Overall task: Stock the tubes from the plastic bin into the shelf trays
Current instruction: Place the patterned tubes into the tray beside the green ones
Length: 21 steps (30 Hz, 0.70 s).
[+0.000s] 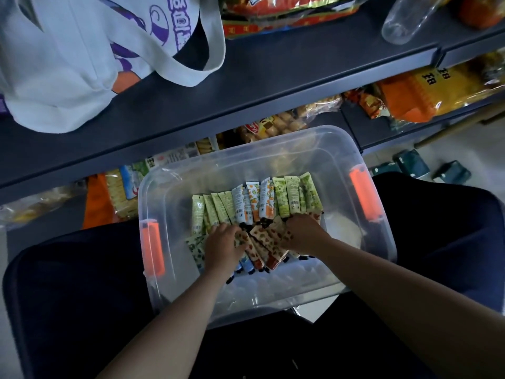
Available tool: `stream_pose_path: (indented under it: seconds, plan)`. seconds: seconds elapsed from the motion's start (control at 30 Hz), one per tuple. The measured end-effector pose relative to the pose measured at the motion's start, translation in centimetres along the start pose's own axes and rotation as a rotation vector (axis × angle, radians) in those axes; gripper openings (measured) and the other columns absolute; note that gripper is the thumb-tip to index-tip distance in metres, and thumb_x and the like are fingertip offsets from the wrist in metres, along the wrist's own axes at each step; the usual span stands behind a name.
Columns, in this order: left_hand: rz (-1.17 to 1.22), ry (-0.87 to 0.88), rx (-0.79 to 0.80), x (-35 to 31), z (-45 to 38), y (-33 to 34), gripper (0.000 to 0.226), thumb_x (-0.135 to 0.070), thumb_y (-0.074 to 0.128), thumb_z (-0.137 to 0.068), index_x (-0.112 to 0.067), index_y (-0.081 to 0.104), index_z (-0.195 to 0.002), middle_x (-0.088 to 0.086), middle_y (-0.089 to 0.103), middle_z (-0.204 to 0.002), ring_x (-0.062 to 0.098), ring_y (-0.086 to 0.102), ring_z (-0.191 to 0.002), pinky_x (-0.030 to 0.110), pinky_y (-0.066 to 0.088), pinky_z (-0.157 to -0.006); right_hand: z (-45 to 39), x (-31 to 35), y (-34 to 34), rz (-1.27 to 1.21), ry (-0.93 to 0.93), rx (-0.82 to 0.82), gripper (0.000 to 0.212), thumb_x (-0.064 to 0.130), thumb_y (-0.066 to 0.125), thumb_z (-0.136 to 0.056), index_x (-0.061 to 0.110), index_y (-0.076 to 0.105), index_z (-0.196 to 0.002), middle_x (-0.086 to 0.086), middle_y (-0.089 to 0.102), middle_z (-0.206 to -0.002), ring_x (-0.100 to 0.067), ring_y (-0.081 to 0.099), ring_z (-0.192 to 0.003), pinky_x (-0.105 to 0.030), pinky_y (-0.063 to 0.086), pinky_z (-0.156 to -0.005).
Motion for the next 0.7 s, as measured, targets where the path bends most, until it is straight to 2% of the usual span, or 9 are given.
stream_pose_path:
  seconds: [0.2,0.37,0.47,0.53,0.63,0.7]
  plan:
    - [-0.005,0.001,-0.005,-0.11,-0.05,0.00,0.034,-0.039,0.066,-0.082,-0.018,0.061,-0.109,-0.002,0.056,-0.114,0.019,0.043,-0.112,0.031,0.038,-0.085,-0.03,0.13,0.25,-0.028,0.003,0.003,0.048,0.035,0.070,-0.077,0.009,0.056,-0.115,-0.008,0.059,-0.117,-0.023,0.056,-0.109,-0.030,0.045,-0.086]
    - [0.000,0.018,-0.006,-0.17,-0.12,-0.08,0.029,-0.038,0.068,-0.080,-0.016,0.059,-0.096,-0.004,0.056,-0.100,0.019,0.046,-0.101,0.028,0.035,-0.073,-0.07,-0.19,0.41,-0.157,0.035,0.030,0.042,0.030,0.073,-0.078,0.013,0.059,-0.113,-0.004,0.053,-0.123,-0.020,0.049,-0.115,-0.026,0.040,-0.091]
    - [0.088,-0.037,-0.008,-0.15,0.12,-0.28,0.028,-0.034,0.073,-0.076,-0.015,0.057,-0.089,-0.003,0.049,-0.090,0.018,0.046,-0.089,0.028,0.031,-0.067,-0.18,-0.14,0.31,-0.243,0.042,0.063,0.031,0.025,0.073,-0.078,0.012,0.066,-0.105,-0.003,0.056,-0.119,-0.019,0.051,-0.112,-0.021,0.037,-0.082]
    - [0.107,-0.043,0.007,-0.31,0.19,-0.37,0.028,-0.032,0.074,-0.076,-0.014,0.058,-0.090,0.000,0.050,-0.088,0.017,0.048,-0.083,0.026,0.031,-0.064,-0.20,-0.04,0.38,-0.342,0.060,0.080,0.029,0.018,0.075,-0.076,0.010,0.067,-0.103,-0.003,0.060,-0.114,-0.018,0.055,-0.106,-0.016,0.038,-0.070]
    - [0.198,-0.049,0.069,-0.66,0.11,-0.18,0.027,-0.027,0.074,-0.078,-0.010,0.059,-0.093,0.004,0.064,-0.092,0.019,0.059,-0.085,0.029,0.045,-0.068,-0.09,-0.24,0.88,-0.565,0.115,0.182,0.028,0.001,0.075,-0.074,0.002,0.067,-0.101,-0.008,0.064,-0.096,-0.012,0.058,-0.072,-0.008,0.043,-0.049]
    - [0.257,-0.090,0.116,-0.85,0.03,-0.17,0.026,-0.025,0.074,-0.079,-0.012,0.060,-0.096,0.005,0.066,-0.100,0.019,0.061,-0.090,0.033,0.050,-0.074,0.11,-0.32,0.79,-0.658,0.153,0.248,0.028,-0.004,0.073,-0.075,-0.001,0.065,-0.101,-0.006,0.062,-0.079,-0.012,0.058,-0.063,-0.011,0.048,-0.045]
Point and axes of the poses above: each hand's wrist, its own z-axis away from the middle knuckle, its own y-axis out of the palm, x = y × z, the point moved 2 cm from there along -z, towards the middle knuckle
